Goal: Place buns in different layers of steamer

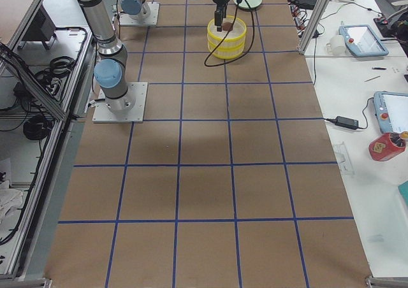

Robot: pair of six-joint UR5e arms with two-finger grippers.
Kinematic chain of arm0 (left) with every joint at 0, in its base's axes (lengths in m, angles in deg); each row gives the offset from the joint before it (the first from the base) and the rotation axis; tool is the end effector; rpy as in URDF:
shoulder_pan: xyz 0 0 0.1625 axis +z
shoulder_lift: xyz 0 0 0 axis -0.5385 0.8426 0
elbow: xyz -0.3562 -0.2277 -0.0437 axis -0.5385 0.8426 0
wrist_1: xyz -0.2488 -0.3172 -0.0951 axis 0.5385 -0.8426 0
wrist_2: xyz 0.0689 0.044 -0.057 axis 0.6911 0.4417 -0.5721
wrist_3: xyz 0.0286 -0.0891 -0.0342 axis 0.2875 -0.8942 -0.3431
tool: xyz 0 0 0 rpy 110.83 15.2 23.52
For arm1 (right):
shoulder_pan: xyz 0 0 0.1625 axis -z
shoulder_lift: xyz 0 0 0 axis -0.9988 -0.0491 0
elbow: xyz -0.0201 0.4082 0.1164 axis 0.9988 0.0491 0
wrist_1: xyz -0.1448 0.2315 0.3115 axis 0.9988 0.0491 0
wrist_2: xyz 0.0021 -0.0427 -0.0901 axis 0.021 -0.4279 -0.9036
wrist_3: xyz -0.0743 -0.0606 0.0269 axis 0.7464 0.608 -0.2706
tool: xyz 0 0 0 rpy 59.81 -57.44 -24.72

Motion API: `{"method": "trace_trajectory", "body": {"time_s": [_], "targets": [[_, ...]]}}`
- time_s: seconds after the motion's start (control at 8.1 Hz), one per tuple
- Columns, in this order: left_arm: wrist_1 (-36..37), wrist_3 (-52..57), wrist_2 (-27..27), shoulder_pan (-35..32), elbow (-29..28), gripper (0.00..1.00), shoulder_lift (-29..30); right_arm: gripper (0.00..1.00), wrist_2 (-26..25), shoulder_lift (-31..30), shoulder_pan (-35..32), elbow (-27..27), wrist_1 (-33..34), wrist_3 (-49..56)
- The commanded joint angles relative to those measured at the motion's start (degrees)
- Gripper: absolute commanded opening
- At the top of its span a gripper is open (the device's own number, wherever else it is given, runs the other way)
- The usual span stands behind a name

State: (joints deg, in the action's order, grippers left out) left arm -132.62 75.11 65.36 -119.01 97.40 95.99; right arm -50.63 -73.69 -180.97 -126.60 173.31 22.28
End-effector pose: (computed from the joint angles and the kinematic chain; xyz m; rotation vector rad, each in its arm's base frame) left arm -0.1023 -0.4982 0.4907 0.0781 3.1404 0.0249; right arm 0.1665 -0.4935 0.4947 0.4028 3.0920 -0.1331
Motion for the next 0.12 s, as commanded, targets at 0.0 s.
{"method": "trace_trajectory", "body": {"time_s": [0.0], "targets": [[-0.05,0.0,0.0,-0.05,0.02,1.0,0.0,1.0,0.05,-0.06,0.0,0.0,-0.17,0.01]]}}
